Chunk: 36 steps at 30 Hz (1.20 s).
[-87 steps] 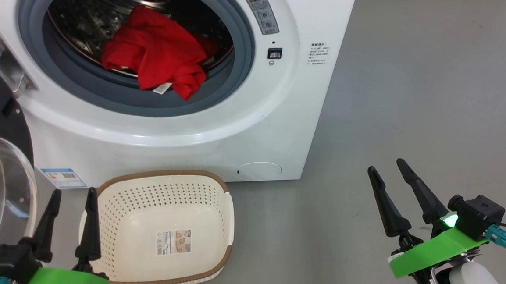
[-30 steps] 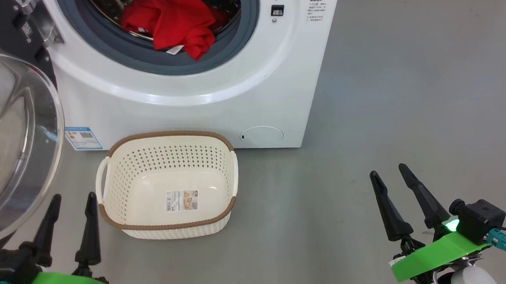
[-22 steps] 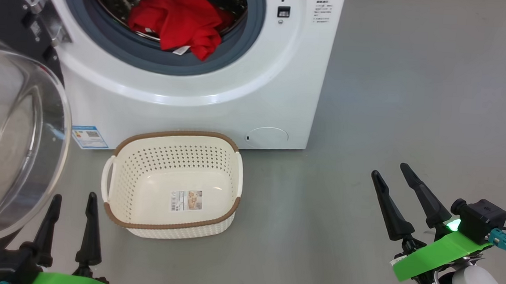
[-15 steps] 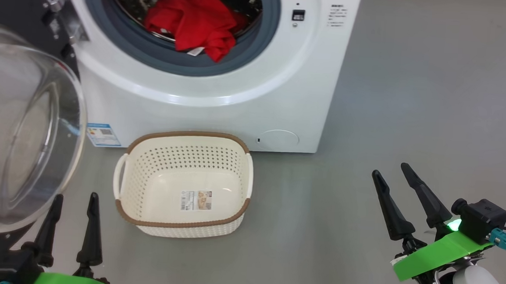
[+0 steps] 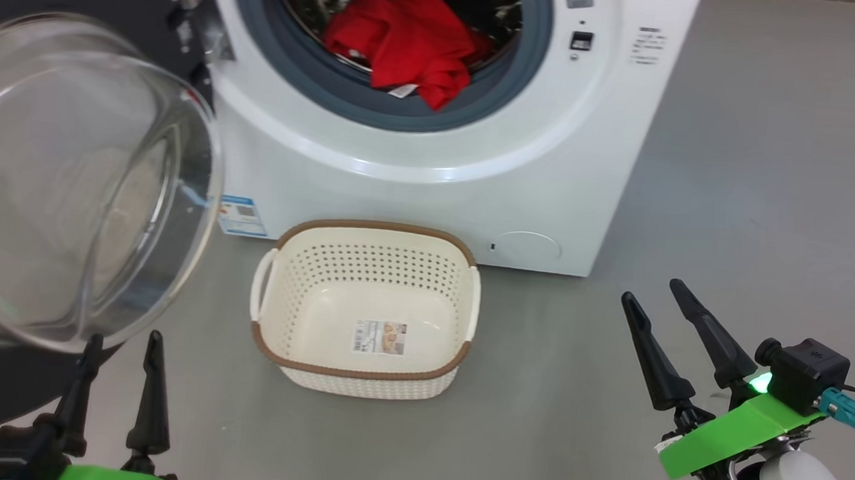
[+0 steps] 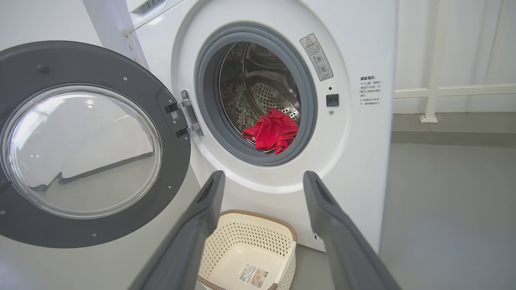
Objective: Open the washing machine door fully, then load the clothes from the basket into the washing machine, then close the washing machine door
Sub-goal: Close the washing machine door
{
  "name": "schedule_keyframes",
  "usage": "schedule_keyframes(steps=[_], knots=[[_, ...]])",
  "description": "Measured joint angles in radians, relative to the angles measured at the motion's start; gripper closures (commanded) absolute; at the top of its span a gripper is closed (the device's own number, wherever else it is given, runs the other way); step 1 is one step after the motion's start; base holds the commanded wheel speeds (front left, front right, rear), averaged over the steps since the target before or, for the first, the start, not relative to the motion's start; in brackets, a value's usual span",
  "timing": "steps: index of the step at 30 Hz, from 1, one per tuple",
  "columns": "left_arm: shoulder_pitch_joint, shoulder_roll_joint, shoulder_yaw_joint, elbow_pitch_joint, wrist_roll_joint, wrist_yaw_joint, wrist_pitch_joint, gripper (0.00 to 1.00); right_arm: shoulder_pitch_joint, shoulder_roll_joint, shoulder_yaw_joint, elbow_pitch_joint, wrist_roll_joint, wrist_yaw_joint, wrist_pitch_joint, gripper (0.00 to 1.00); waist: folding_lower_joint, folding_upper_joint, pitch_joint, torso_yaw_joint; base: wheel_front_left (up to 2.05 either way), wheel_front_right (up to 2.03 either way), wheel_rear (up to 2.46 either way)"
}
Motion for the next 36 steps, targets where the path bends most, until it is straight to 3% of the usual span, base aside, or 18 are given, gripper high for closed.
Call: schedule_keyframes(steps=[14, 36], knots=[[0.017, -0.005, 0.007, 0.006, 0.010, 0.001, 0.000, 0.00, 0.000, -0.014, 0.022, 0.005, 0.011, 0.000, 0.000, 0.00, 0.0000, 0.0000, -0.006, 0.114, 0.00, 0.00, 0.00], [0.022, -0.017, 0.009, 0.009, 0.010, 0.054, 0.000, 0.00, 0.000, -0.020, 0.052, 0.017, 0.017, 0.000, 0.000, 0.00, 0.0000, 0.0000, -0.008, 0.296, 0.00, 0.00, 0.00]])
